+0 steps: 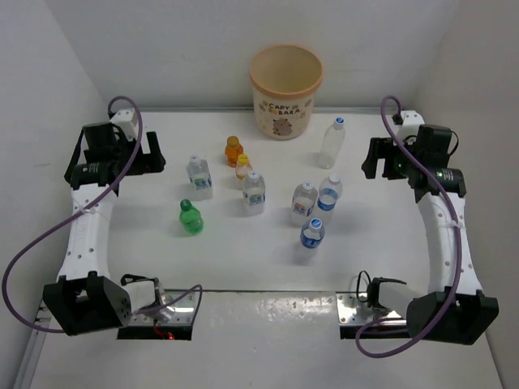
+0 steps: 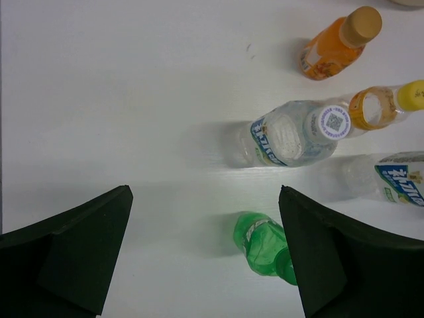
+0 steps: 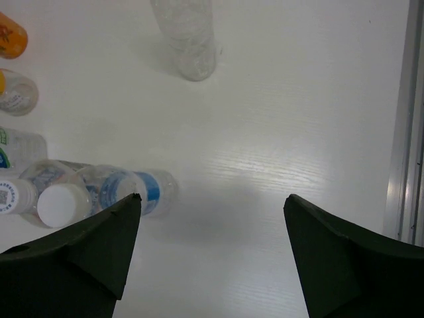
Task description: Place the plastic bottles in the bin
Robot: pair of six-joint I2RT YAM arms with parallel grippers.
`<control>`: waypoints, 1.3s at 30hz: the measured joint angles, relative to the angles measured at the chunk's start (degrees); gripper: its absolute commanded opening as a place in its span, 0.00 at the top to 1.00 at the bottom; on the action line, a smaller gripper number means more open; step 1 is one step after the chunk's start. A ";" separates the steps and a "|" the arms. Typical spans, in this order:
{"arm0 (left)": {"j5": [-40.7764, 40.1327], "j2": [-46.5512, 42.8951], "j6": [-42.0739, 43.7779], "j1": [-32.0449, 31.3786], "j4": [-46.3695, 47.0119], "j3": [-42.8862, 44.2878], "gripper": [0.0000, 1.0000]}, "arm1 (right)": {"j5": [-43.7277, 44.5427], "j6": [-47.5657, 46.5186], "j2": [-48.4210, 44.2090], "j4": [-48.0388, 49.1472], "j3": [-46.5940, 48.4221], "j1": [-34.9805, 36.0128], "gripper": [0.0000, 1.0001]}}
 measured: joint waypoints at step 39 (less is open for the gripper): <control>10.32 14.29 2.84 5.68 -0.17 2.19 0.00 | 4.74 5.64 41.07 20.35 22.71 10.88 0.36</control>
